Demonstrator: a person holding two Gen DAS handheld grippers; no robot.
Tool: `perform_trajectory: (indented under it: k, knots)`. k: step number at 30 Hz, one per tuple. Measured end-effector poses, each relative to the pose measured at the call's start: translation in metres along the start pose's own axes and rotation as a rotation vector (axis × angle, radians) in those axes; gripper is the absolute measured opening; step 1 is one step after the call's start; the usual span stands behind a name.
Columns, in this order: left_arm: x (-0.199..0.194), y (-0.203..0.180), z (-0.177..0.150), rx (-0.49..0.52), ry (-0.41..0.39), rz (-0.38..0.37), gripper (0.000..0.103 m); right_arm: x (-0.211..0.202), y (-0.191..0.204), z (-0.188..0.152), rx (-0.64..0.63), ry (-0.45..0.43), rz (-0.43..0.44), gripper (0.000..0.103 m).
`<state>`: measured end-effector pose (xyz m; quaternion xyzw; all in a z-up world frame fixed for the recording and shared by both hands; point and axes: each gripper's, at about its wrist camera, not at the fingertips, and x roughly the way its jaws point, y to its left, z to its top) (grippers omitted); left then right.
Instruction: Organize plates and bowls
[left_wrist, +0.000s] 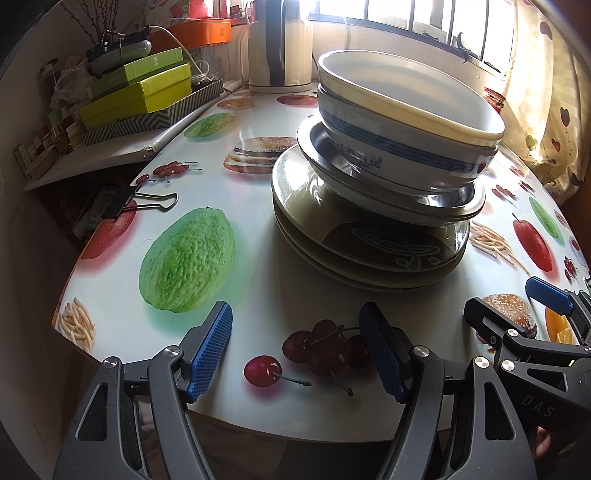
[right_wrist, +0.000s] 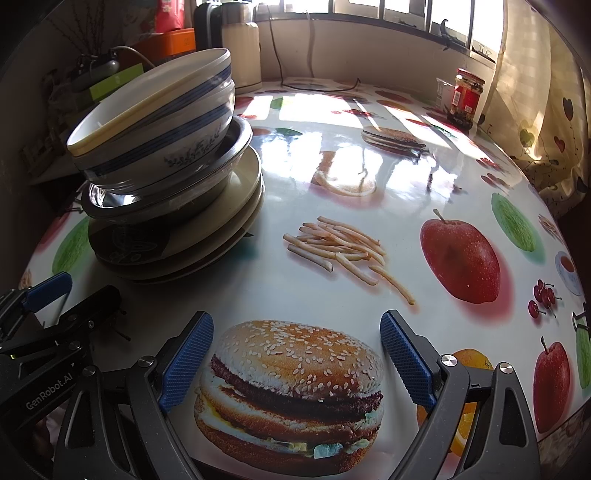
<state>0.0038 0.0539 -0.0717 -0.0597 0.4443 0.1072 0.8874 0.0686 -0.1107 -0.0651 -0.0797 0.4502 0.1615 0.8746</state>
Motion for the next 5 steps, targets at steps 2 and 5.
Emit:
perform_trajectory:
  k: [2, 5]
  knots:
    - [0.0000, -0.0001, 0.0000, 0.000, 0.000, 0.000, 0.072, 0.0000, -0.0001, 0.0000, 0.000, 0.000, 0.000, 0.093]
    - [0.0000, -0.0001, -0.0001, 0.001, 0.000, 0.000, 0.072, 0.0000, -0.0001, -0.0002, 0.000, 0.000, 0.000, 0.093]
